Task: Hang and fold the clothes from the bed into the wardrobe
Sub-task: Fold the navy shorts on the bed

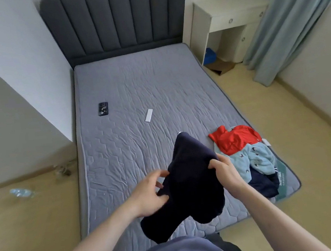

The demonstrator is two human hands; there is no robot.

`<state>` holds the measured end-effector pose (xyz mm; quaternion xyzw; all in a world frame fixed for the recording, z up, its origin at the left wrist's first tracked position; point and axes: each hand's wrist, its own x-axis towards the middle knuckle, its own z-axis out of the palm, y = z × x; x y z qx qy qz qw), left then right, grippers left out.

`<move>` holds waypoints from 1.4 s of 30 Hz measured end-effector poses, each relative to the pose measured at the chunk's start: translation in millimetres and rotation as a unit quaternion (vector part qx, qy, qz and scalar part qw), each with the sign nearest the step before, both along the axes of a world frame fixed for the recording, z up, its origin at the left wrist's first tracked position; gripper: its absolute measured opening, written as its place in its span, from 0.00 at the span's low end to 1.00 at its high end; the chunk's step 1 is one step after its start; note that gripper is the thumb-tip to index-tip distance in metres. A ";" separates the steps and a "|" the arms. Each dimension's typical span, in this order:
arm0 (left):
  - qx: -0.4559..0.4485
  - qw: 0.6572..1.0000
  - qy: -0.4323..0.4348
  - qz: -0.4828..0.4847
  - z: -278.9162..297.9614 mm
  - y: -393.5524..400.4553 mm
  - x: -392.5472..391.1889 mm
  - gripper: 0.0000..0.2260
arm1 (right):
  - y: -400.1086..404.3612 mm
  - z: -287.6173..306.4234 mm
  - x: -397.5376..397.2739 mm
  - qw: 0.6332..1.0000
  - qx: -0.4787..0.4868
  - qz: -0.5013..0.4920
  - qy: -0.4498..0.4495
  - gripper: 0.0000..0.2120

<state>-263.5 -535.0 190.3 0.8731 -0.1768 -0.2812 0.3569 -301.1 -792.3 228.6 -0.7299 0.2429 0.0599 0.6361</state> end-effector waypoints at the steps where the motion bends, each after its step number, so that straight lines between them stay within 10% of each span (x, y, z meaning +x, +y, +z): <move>1: -0.002 0.999 -0.012 -0.032 -0.8 -0.8 -13.1 0.36 | 3.8 6.2 3.8 0.999 0.024 -0.020 0.005 0.04; 10: -0.102 0.951 -0.288 -0.039 -12.8 -13.7 -1.0 0.26 | -0.1 41.5 21.2 0.992 0.071 -0.027 0.096 0.05; 19: -0.206 0.974 -0.094 0.029 85.9 0.4 39.9 0.03 | -14.9 21.4 -1.9 0.990 -0.132 0.040 0.030 0.10; 24: -0.100 0.991 -0.072 0.044 94.8 -12.5 42.7 0.11 | 25.4 45.1 -24.5 0.987 0.008 0.161 -0.023 0.23; 30: -0.069 0.990 -0.071 0.097 94.3 -21.6 41.6 0.19 | 59.3 30.1 -26.4 0.980 -0.095 0.173 0.002 0.28; 37: -0.167 0.974 0.034 0.153 89.5 -3.7 53.8 0.27 | 69.0 0.5 -19.2 0.962 -0.207 0.181 -0.012 0.08; 42: 0.032 0.990 -0.112 0.085 88.6 25.0 68.0 0.24 | 35.3 -5.0 -1.6 0.954 -0.243 0.174 0.005 0.06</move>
